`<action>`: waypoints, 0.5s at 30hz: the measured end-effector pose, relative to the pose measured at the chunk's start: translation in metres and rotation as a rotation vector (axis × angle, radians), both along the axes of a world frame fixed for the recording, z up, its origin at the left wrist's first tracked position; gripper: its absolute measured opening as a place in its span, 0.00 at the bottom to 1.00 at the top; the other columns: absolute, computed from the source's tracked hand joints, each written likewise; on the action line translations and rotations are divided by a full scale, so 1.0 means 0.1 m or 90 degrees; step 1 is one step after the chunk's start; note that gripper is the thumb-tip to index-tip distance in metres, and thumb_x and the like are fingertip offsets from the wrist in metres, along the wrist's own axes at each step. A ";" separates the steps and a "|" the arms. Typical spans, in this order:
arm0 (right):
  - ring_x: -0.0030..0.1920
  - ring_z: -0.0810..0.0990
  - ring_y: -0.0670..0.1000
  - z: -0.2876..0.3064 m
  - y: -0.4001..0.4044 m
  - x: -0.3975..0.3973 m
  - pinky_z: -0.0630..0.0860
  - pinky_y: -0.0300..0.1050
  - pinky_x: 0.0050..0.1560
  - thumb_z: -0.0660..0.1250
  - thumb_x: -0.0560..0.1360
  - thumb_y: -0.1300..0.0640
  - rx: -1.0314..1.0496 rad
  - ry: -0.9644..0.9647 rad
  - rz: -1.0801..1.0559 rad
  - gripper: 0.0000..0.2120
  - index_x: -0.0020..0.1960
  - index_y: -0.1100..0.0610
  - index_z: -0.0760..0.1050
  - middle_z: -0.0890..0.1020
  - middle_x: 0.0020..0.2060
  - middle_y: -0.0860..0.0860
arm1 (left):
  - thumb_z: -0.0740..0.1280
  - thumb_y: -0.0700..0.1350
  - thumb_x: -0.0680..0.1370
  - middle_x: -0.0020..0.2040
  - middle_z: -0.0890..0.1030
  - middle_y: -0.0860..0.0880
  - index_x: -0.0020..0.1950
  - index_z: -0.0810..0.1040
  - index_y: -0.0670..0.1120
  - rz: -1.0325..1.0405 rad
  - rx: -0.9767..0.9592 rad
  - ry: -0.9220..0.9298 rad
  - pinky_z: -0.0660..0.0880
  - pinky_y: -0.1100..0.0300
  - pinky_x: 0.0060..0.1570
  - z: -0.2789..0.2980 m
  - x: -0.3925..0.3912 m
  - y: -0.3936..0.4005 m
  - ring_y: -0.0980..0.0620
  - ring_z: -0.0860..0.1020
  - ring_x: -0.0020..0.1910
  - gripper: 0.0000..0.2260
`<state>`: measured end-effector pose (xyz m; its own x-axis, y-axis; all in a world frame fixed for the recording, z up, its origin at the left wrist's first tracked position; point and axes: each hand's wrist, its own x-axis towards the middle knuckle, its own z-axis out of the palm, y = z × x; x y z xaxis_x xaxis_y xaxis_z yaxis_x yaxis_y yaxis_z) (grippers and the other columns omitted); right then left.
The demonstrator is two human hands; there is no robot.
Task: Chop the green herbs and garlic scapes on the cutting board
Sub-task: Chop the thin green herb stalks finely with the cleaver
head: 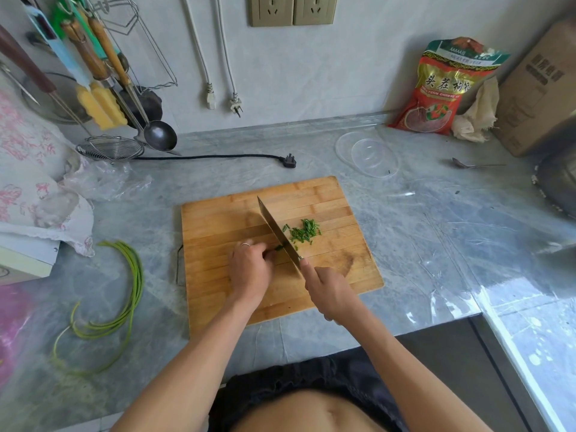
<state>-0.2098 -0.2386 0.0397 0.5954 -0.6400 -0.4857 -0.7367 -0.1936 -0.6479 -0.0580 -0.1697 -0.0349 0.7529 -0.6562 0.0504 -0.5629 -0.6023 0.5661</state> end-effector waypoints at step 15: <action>0.30 0.72 0.53 0.07 0.06 -0.09 0.71 0.47 0.30 0.48 0.81 0.36 0.007 -0.036 -0.002 0.37 0.41 0.70 0.71 0.77 0.32 0.61 | 0.69 0.45 0.77 0.46 0.83 0.49 0.49 0.86 0.52 0.012 -0.049 0.008 0.70 0.51 0.48 -0.03 -0.07 0.02 0.46 0.76 0.47 0.07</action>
